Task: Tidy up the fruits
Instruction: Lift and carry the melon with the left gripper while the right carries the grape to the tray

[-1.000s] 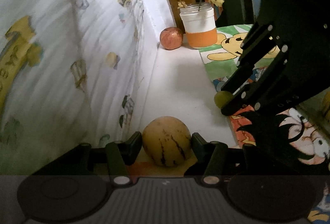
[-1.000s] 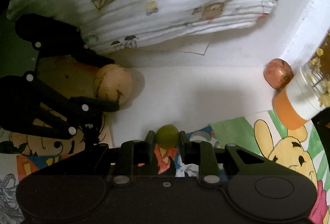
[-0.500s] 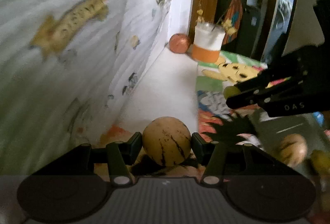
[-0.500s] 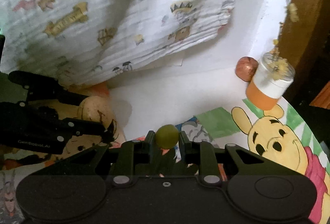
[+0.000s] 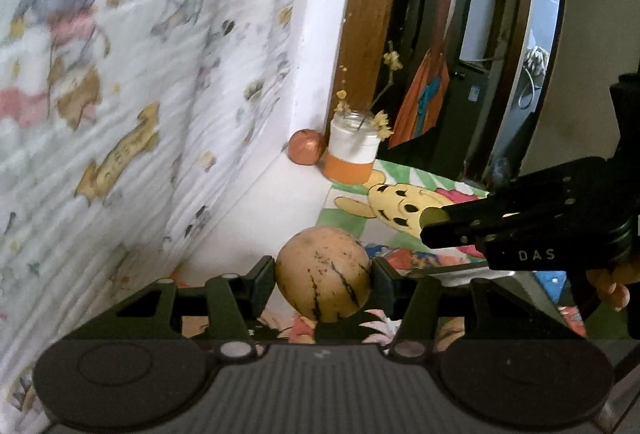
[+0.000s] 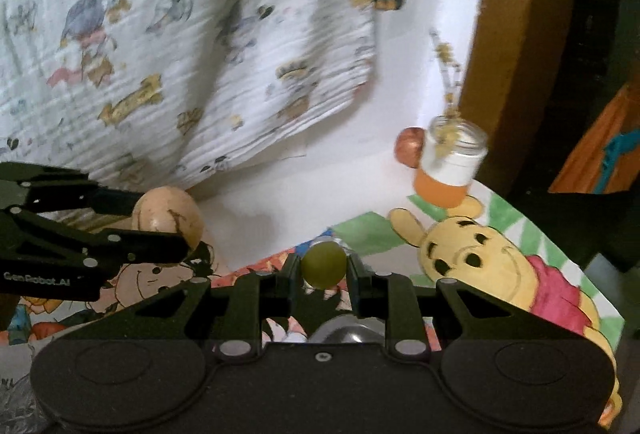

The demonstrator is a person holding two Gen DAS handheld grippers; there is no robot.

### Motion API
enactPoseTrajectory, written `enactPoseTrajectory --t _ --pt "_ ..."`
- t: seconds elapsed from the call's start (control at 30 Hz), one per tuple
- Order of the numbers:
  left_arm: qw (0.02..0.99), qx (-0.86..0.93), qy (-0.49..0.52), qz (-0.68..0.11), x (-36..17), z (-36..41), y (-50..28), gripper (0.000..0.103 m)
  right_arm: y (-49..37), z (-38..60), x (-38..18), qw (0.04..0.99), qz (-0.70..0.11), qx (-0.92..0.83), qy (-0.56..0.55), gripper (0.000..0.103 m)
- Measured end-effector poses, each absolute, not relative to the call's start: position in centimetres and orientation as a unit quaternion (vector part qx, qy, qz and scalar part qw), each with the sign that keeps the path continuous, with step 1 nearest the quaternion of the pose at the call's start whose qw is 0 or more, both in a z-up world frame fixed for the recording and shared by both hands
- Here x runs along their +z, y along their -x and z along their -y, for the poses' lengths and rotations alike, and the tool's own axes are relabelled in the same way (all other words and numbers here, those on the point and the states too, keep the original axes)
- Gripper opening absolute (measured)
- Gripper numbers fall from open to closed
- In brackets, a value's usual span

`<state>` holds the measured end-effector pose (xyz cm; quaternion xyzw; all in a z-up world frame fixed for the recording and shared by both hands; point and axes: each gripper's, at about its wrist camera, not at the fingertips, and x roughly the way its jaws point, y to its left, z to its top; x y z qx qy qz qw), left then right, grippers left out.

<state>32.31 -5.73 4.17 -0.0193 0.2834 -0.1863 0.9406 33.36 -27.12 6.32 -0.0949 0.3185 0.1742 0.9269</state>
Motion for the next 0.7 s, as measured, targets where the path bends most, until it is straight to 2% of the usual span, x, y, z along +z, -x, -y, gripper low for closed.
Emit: enactPoseTrajectory --t 0.7 --pt "0.931 -0.201 0.045 -0.302 5.2 11.7 -27.2 0.057 -25.7 35.2 6.6 0.944 -0.309 0.108 0.036 0.026"
